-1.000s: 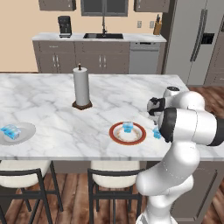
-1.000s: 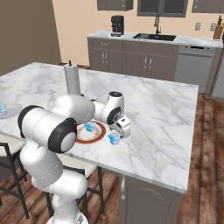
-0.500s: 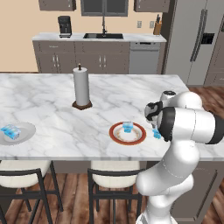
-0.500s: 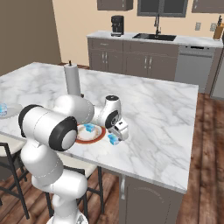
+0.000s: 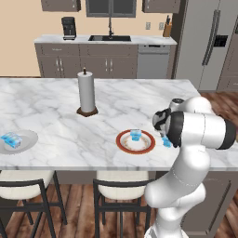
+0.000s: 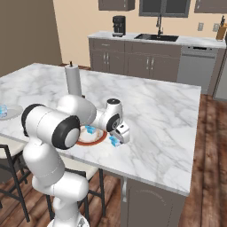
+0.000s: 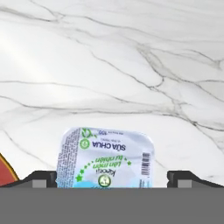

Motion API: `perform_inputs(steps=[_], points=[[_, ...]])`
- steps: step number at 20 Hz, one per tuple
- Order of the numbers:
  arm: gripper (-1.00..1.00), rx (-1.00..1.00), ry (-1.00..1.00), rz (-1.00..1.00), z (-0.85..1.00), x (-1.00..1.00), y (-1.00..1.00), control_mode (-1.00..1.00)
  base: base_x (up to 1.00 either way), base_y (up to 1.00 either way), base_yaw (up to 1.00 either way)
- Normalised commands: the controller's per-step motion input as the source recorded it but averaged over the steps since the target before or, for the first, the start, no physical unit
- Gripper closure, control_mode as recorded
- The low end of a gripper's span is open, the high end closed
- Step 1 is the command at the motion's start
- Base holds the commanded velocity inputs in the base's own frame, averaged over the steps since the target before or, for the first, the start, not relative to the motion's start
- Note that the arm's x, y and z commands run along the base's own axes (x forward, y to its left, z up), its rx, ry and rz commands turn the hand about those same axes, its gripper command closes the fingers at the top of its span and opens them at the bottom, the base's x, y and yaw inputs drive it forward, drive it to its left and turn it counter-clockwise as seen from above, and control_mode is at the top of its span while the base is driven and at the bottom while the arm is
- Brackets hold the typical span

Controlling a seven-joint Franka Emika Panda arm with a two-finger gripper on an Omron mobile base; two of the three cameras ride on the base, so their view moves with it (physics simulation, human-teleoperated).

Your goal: Place two yogurt containers on each plate.

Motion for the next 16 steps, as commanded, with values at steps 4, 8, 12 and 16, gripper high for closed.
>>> perform_inputs(steps=[4,8,12,16], points=[[-1.0,0.0,-0.03,0.0,0.0,0.08,0.0,-1.0,0.0,0.0,0.0],[-1.0,0.0,-0.02,0.0,0.0,0.08,0.0,-1.0,0.0,0.0,0.0],[-1.0,0.0,-0.03,0.0,-0.02,0.04,0.05,-1.0,0.0,0.0,0.0],[-1.0,0.0,0.0,0.0,-0.23,0.09,0.0,-1.0,0.0,0.0,0.0]])
